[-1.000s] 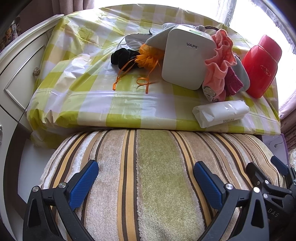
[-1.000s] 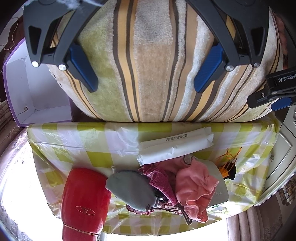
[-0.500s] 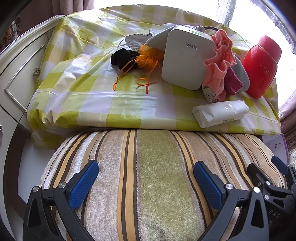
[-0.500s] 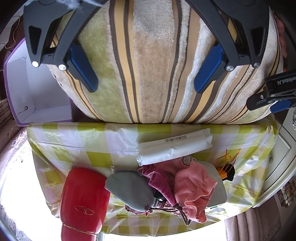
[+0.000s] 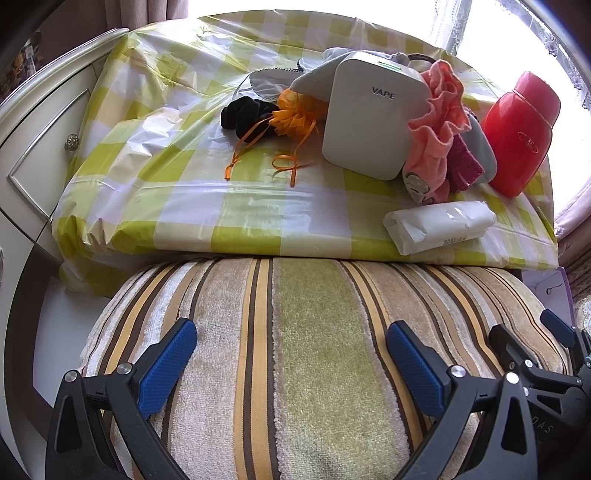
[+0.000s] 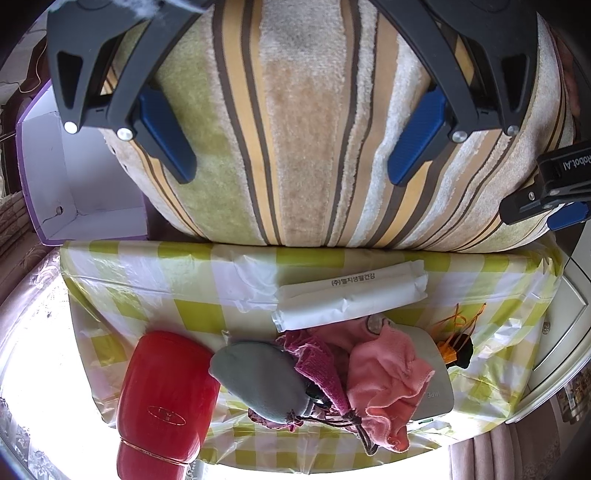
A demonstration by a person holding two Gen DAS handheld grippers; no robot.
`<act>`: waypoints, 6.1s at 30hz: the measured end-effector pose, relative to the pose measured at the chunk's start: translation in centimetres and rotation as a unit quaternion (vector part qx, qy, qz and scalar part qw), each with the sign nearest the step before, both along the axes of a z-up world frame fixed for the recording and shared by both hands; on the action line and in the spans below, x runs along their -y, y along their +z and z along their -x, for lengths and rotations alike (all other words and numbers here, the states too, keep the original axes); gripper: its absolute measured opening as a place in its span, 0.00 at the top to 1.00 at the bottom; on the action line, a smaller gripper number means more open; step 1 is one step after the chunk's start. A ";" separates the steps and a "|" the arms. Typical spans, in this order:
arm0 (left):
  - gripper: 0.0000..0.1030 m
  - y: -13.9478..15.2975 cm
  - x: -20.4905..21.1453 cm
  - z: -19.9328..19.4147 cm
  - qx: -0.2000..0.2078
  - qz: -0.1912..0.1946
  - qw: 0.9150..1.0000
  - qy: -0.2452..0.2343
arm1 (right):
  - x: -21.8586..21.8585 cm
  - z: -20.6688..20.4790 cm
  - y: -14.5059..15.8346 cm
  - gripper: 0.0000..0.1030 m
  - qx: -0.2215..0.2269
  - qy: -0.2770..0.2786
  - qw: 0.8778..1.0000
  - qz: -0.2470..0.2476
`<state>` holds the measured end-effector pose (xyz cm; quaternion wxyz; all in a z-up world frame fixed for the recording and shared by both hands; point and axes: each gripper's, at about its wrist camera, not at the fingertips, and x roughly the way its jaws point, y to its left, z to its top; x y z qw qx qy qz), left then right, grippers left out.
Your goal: Organize soft objects
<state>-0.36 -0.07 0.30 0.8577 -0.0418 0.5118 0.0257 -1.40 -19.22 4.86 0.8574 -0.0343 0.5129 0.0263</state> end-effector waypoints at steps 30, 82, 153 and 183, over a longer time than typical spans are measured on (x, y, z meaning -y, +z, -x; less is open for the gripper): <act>0.00 0.2 -0.1 0.4 -0.020 0.008 1.000 -0.009 | 0.2 0.1 -0.1 0.00 0.008 -0.004 1.000 -0.007; 0.63 0.1 10.0 -6.9 -0.046 0.032 0.937 -0.344 | 3.1 -18.5 2.0 0.14 0.074 0.208 0.975 -0.002; 0.39 8.5 12.5 -1.4 0.086 0.171 0.941 -0.279 | 17.2 -4.8 4.8 0.35 0.017 -0.023 0.999 -0.046; 0.39 -1.1 -13.9 -19.0 0.012 0.228 0.968 0.103 | 5.7 -18.8 -3.1 0.35 -0.015 0.147 0.989 0.006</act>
